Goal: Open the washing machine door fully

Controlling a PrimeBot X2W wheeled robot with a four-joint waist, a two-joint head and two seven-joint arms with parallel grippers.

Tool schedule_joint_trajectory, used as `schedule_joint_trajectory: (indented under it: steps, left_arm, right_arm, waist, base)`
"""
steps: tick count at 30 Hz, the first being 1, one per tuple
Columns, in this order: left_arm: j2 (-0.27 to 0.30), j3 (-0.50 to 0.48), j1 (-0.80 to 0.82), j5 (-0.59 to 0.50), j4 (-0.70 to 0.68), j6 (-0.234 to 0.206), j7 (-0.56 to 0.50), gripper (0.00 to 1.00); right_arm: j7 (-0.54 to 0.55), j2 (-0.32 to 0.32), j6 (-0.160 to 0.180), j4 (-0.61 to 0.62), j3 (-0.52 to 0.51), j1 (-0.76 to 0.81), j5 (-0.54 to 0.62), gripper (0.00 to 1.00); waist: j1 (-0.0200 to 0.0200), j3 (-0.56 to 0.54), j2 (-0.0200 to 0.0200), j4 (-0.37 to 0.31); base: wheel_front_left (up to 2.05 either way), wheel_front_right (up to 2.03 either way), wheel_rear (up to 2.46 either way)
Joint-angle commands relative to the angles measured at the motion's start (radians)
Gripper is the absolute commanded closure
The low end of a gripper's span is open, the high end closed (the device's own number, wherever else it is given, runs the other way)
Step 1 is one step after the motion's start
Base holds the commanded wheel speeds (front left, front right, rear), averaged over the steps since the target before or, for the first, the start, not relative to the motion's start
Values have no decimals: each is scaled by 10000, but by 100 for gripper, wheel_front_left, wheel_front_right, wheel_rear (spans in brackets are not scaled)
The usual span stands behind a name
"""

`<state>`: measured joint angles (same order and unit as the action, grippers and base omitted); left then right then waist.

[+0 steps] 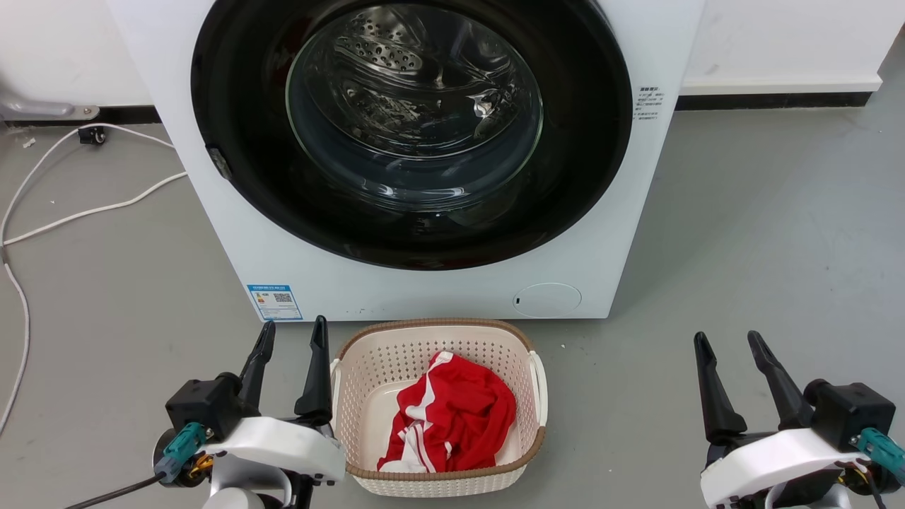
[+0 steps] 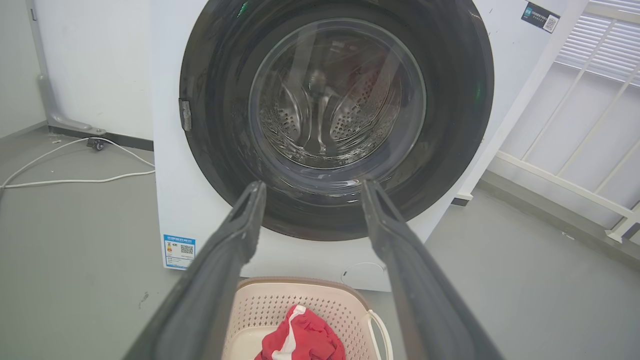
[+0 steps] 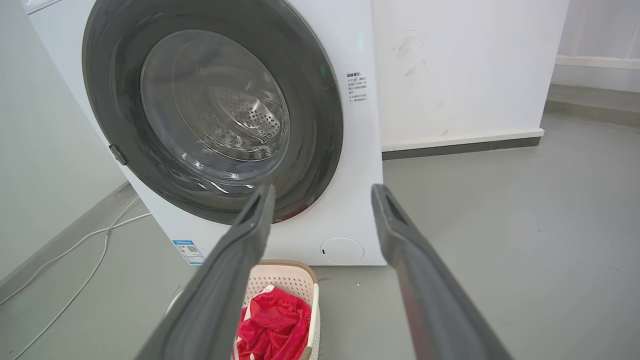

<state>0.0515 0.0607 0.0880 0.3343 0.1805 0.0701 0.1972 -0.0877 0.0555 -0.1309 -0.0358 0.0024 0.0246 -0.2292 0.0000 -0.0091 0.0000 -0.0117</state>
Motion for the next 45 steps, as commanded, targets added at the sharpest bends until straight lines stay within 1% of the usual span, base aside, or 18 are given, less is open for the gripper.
schedule_joint_trajectory:
  steps: [1, 16, 34, 45]
  left_arm:
    - [-1, 27, 171, -231, -46, -36, 76, 0]
    - [-9, 112, 153, -1401, 15, -163, 376, 0]
    - [-18, 180, 126, -2606, -5, -291, 691, 0]
    - [-19, 109, 77, -2519, -3, -305, 683, 0]
  right_arm:
    - [-75, -31, 3, 109, 7, 25, 269, 0]
    - [-233, -50, 3, 181, 92, 85, 1456, 0]
    - [-445, -72, 5, 263, 154, 168, 2579, 0]
    - [-467, -72, 5, 163, 109, 134, 2423, 0]
  waist:
    - [0, 1, 0, 2]
    - [0, 30, 0, -43]
    - [0, 53, 0, -63]
    - [0, 87, 0, -71]
  base:
    - [0, 0, 0]
    - [0, 0, 0]
    - [0, 0, 0]
    - [0, 0, 0]
